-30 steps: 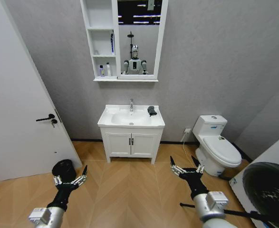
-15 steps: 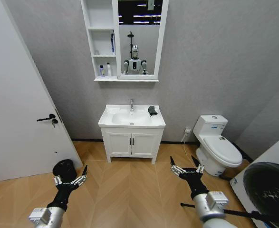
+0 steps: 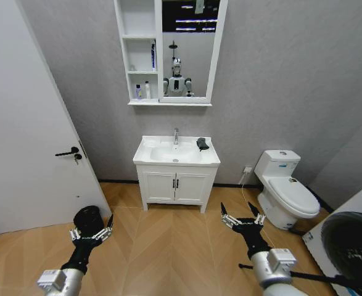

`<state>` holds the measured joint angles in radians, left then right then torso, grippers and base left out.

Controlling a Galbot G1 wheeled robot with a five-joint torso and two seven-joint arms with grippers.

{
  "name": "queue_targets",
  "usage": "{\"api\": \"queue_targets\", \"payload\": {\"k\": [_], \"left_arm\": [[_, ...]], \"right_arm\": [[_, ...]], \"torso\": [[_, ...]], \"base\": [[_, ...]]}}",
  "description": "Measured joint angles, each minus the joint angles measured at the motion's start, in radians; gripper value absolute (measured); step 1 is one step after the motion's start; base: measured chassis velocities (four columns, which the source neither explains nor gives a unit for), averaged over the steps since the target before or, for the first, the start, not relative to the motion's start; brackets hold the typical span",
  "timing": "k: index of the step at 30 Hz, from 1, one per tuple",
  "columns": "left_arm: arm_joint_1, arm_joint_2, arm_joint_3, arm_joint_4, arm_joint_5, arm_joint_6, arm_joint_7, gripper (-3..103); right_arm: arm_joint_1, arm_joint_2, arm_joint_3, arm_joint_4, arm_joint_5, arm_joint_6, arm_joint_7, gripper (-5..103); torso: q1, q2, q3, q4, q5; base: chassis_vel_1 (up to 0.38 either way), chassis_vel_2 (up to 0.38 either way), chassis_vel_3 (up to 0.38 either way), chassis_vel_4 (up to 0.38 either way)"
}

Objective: Move facial cleanser and shampoo from washbasin to cabinet, then wipe washbasin with towel.

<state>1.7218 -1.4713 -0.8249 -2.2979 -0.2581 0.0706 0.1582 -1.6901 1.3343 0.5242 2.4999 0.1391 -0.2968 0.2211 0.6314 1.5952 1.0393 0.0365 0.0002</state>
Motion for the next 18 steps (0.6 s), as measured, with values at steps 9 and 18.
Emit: {"api": "queue_targets", "payload": {"k": [9, 18], "left_arm": [[0.0, 0.0, 0.0, 0.0, 0.0, 0.0, 0.0, 100], [0.0, 0.0, 0.0, 0.0, 0.0, 0.0, 0.0, 100]], "right_arm": [[0.0, 0.0, 0.0, 0.0, 0.0, 0.0, 0.0, 100], [0.0, 0.0, 0.0, 0.0, 0.0, 0.0, 0.0, 100]], "torso": [[0.0, 0.0, 0.0, 0.0, -0.0003], [0.0, 0.0, 0.0, 0.0001, -0.0002]], "base": [[0.0, 0.0, 0.0, 0.0], [0.0, 0.0, 0.0, 0.0]]}}
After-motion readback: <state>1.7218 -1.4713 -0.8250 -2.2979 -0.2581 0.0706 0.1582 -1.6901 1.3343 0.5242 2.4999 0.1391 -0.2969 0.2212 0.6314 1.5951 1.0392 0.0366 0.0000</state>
